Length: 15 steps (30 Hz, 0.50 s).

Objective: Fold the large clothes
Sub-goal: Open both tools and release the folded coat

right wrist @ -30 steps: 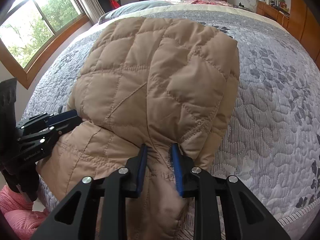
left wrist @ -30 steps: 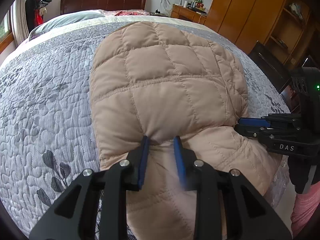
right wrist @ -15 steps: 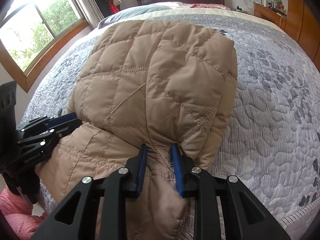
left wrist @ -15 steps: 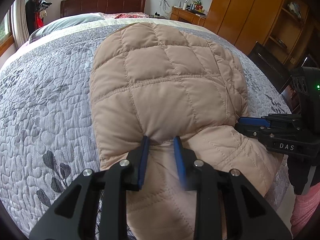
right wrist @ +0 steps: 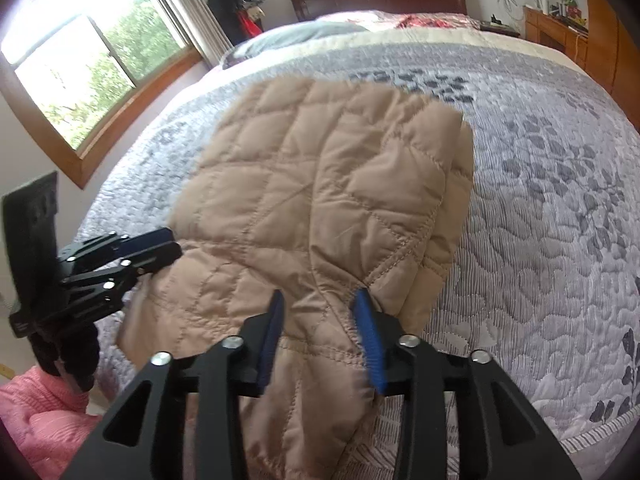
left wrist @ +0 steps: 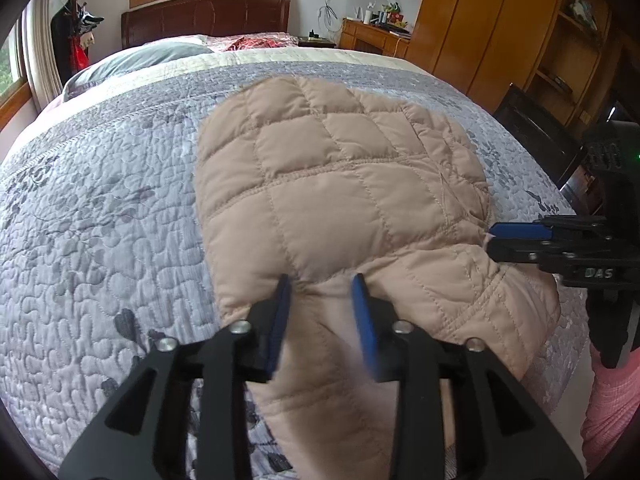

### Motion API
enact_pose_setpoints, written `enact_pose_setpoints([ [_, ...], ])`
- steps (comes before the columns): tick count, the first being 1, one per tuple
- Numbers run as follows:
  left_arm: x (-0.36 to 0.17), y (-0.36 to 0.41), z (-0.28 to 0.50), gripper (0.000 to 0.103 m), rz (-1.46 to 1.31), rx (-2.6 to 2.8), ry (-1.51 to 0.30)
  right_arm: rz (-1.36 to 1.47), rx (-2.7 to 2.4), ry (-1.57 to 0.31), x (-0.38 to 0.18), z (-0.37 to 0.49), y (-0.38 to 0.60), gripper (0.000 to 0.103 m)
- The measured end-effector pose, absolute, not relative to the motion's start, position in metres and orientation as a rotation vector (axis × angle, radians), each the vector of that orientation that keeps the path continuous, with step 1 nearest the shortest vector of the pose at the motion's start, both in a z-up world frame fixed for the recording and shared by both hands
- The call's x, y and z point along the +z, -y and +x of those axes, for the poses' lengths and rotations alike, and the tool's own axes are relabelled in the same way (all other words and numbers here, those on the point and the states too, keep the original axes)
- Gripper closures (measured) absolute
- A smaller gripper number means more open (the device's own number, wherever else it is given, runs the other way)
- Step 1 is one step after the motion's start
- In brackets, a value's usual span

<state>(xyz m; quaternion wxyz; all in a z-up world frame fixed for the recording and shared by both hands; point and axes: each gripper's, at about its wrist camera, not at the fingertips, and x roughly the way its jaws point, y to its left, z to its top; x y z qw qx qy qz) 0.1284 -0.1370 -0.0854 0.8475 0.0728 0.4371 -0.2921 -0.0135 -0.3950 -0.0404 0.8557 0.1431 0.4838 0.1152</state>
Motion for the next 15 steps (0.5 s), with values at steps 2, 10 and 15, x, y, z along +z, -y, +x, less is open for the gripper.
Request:
enact_pose_setpoints([
  [2,-0.08,0.132,0.127,0.049,0.168,-0.597,-0.9,0.323,0.246,-0.981,-0.029,-0.019,0.4,0.046],
  [10,-0.072,0.109,0.138,0.03,0.141,-0.592,-0.899,0.534,0.256,-0.954,-0.03,-0.021,0.455,0.012],
  [15,-0.077,0.105,0.142,0.027,0.112,-0.609,-0.933,0.655,0.317,-0.996,-0.058,-0.017,0.468,0.01],
])
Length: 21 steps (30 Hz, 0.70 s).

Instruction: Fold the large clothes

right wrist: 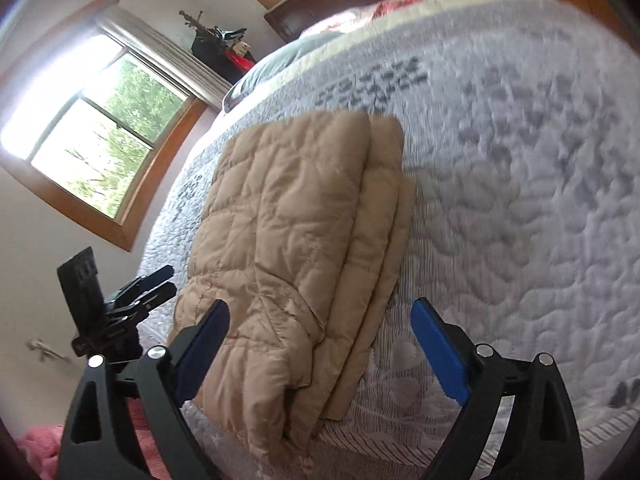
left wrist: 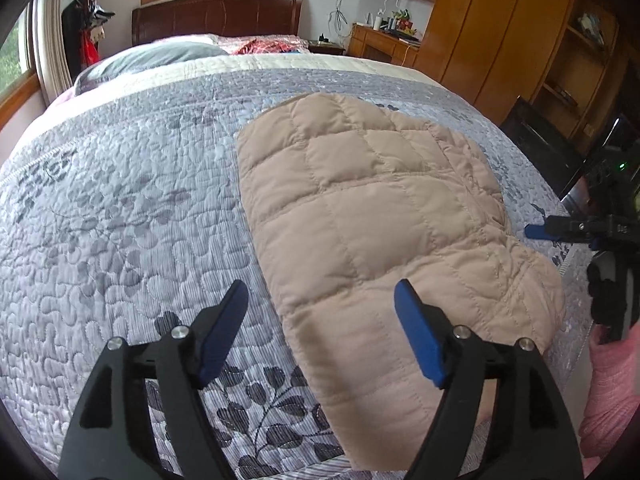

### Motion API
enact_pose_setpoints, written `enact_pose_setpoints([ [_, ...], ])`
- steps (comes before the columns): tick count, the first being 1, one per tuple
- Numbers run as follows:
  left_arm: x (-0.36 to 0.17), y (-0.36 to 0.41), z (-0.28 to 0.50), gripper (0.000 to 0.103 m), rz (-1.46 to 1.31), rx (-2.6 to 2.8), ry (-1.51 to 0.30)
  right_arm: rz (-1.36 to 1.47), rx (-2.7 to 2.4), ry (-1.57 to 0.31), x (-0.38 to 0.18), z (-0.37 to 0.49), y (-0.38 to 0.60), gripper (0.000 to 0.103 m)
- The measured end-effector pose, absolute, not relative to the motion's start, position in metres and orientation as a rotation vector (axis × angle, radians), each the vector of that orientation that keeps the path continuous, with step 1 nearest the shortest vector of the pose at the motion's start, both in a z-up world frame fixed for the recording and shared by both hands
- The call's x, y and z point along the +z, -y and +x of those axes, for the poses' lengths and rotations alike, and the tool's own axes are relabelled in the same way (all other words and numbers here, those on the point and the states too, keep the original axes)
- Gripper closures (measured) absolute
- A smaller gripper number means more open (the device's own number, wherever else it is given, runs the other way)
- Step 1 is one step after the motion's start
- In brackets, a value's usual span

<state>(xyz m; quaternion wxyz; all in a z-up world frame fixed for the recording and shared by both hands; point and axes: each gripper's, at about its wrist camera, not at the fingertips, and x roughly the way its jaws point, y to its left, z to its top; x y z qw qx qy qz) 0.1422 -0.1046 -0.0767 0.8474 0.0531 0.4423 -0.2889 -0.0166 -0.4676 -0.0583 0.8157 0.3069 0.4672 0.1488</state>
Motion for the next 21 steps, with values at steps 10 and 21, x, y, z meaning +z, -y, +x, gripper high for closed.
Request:
enact_pose_setpoints([
  [10,-0.089,0.097,0.156,0.024,0.036,-0.652,-1.004,0.783,0.41,-1.01,-0.093,-0.008,0.475,0.008],
  [21,-0.112,0.098,0.181,0.016,-0.093,-0.767,-1.104,0.84,0.483,-1.018,-0.117,0.006,0.473,0.006],
])
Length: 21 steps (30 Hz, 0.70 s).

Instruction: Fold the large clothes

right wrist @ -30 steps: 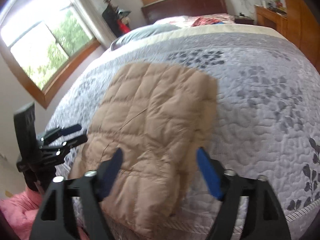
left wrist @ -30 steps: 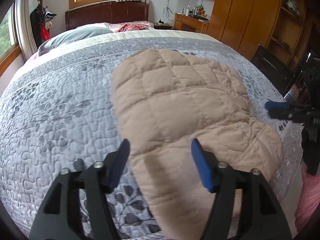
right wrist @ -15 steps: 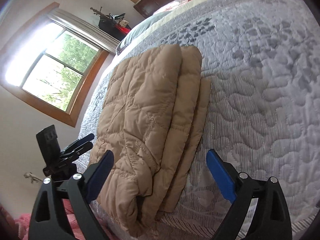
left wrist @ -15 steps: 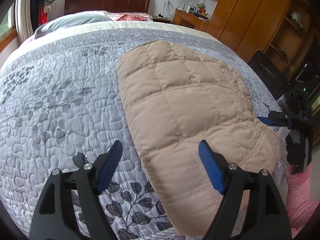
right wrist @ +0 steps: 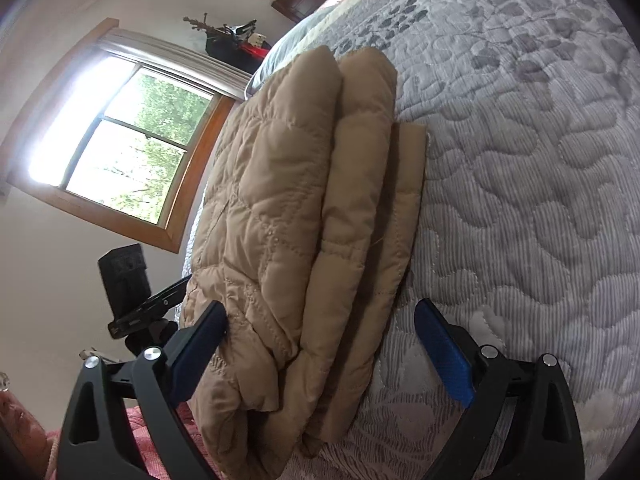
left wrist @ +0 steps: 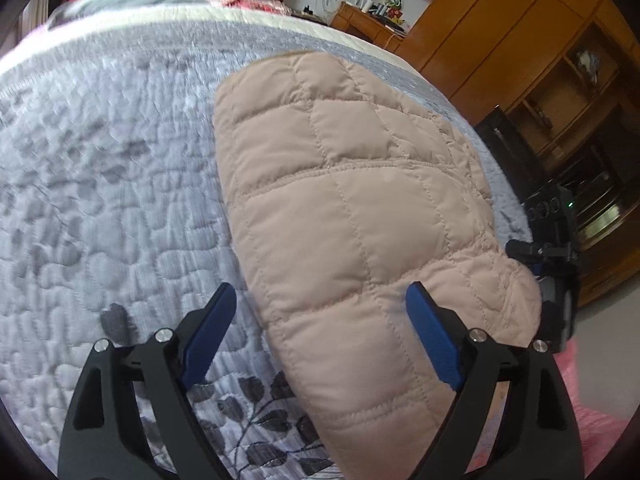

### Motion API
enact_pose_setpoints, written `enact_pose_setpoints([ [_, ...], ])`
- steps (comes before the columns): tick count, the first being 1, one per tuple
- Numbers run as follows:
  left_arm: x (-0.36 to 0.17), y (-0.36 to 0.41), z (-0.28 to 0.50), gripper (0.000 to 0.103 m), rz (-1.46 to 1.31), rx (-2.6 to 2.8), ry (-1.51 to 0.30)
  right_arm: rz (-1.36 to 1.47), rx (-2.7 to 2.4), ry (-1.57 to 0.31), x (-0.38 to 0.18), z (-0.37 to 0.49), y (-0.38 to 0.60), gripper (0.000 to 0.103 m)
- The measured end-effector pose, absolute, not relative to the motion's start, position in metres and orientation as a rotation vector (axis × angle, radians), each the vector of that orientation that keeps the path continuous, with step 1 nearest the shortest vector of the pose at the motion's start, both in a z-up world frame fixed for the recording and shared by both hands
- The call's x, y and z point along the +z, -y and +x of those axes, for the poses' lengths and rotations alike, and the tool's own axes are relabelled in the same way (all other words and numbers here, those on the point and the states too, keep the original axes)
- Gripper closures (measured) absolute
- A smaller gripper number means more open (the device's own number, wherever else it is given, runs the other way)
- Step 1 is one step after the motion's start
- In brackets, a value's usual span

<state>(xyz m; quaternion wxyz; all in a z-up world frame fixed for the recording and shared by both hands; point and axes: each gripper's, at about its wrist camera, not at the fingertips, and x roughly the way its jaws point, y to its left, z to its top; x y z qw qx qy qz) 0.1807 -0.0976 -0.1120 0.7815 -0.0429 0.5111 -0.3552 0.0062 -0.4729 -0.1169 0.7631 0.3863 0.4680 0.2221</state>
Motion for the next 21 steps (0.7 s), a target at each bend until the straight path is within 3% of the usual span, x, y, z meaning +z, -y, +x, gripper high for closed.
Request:
enact_pose_setpoints([
  [10,-0.141,0.107,0.201,0.01,-0.273,-0.896,-1.208,0.783,0.537,-1.013,-0.118,0.028,0.447,0.006],
  [13,-0.142,0.112,0.198,0.01,-0.283,-0.917,-1.205,0.756,0.56,-1.01,-0.114,0.034,0.43,0.011],
  [18,-0.134,0.11,0.192,0.035,-0.298,-0.926,-1.164,0.797,0.616,-0.989,-0.109,0.041,0.417,0.046],
  [21,-0.124,0.107,0.189,0.045,-0.316,-0.947,-1.131,0.744,0.612,-0.962,-0.098,0.038,0.411,0.055],
])
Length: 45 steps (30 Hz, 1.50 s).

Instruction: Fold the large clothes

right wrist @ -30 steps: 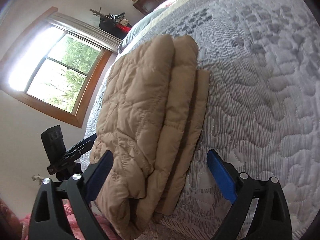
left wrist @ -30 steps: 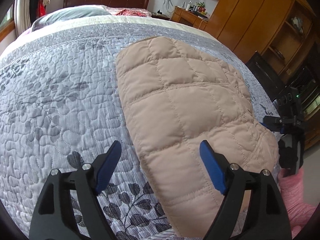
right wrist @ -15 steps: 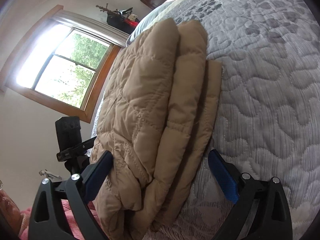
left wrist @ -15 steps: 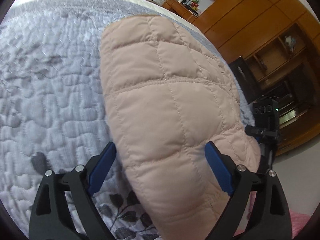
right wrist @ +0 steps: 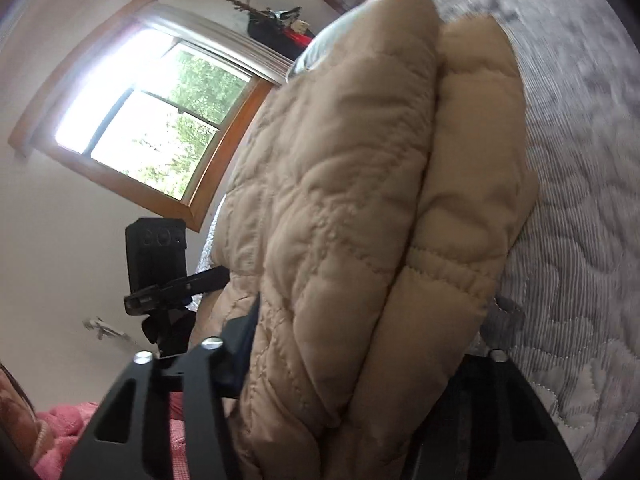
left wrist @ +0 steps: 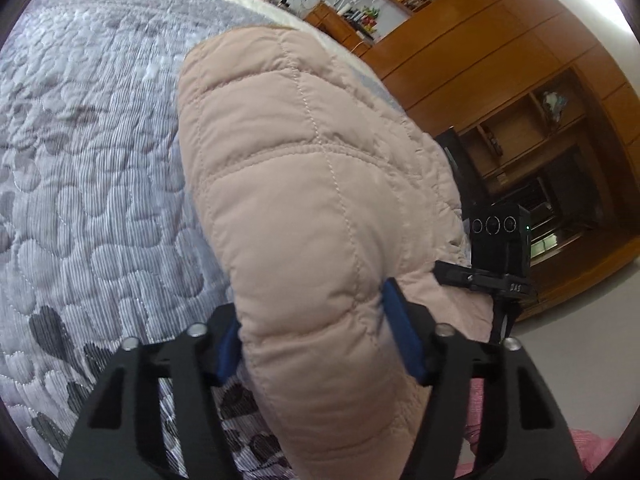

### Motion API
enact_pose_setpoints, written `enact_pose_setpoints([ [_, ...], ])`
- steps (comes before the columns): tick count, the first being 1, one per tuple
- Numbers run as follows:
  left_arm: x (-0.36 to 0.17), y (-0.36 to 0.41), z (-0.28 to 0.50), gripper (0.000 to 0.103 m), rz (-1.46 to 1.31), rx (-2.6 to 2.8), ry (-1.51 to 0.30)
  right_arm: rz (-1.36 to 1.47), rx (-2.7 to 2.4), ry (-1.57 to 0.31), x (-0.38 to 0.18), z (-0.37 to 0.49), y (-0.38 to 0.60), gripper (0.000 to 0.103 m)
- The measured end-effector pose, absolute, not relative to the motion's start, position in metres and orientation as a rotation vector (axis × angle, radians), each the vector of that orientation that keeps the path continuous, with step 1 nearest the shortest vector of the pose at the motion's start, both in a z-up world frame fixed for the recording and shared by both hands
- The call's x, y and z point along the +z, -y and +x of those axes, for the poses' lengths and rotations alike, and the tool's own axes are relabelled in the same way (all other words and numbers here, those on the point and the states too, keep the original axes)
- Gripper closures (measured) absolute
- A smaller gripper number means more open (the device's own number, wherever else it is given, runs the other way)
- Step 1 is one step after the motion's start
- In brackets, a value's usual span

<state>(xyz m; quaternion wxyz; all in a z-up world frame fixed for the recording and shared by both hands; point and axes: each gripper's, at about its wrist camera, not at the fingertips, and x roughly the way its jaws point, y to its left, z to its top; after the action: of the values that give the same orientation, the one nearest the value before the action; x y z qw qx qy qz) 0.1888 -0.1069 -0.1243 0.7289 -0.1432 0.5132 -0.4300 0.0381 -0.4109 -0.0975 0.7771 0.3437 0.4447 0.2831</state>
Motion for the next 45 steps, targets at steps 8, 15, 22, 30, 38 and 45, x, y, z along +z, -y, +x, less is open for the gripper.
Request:
enact_pose_setpoints([
  [8,-0.079,0.097,0.206,0.047,-0.332,-0.939,-0.985,0.595,0.627,-0.887,-0.035,0.079,0.381,0.058],
  [15,-0.056,0.076,0.261,0.046,-0.343,-0.849,-0.878,0.519,0.658,-0.869,-0.008,0.164,0.361,0.058],
  [22,-0.08,0.049,0.329,0.046,-0.387,-0.76,-0.91,0.527,0.681,-0.931,-0.039,0.255,0.333,0.058],
  [30,-0.122,0.026,0.364,0.04,-0.417,-0.738,-0.969,0.631,0.692,-1.001,-0.088,0.301,0.325,0.052],
  [38,-0.105,0.02,0.333,0.029,-0.344,-0.663,-0.966,0.567,0.607,-1.004,-0.083,0.273,0.34,0.029],
  [45,-0.089,0.0,0.28,0.024,-0.272,-0.623,-0.913,0.531,0.569,-0.99,-0.07,0.21,0.357,0.029],
])
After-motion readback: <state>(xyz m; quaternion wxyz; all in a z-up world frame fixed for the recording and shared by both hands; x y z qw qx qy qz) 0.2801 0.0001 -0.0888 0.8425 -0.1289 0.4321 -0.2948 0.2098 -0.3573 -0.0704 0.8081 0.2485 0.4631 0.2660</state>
